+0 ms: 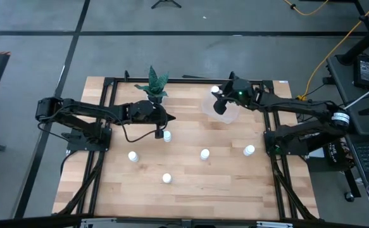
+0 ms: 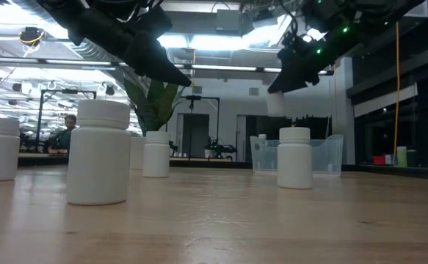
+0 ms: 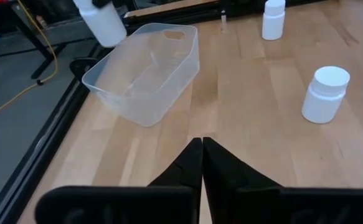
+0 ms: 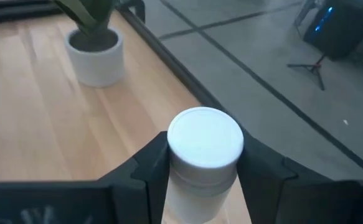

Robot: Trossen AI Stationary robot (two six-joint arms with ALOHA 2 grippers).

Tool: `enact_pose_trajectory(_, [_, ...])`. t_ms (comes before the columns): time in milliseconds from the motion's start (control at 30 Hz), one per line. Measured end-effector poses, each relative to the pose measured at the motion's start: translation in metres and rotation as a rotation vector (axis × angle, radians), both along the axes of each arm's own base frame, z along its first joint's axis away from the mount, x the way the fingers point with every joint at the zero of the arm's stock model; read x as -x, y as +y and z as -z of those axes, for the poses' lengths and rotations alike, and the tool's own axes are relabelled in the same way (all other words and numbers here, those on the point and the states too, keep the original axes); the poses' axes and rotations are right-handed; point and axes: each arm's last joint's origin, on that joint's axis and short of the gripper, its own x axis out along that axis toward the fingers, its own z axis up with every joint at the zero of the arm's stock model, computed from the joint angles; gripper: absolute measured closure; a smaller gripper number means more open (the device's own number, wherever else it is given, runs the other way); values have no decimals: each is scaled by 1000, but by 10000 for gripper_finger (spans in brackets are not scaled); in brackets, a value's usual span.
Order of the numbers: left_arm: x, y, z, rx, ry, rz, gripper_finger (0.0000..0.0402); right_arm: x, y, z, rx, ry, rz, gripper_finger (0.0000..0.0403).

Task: Pick and place pill bottles into a basket
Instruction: Put the white pill bottle into the transparent bin

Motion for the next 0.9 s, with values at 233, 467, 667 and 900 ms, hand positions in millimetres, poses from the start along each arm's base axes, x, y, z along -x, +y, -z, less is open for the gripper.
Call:
enact_pose_trajectory(233, [0,0,0,0,0,0,399,-9,-5,15,-26,32,7,255])
enact_pose_trajectory(467, [0,0,0,0,0,0,396,0,-1,41,1,-54,42,255])
enact_pose_trajectory(667, [0,0,0,0,1,0,399,10,-3,56,8,-71,101,255])
enact_pose_trajectory(900, [0,0,0,-2,1,0,398,8,-9,67,-4,-49,121,255])
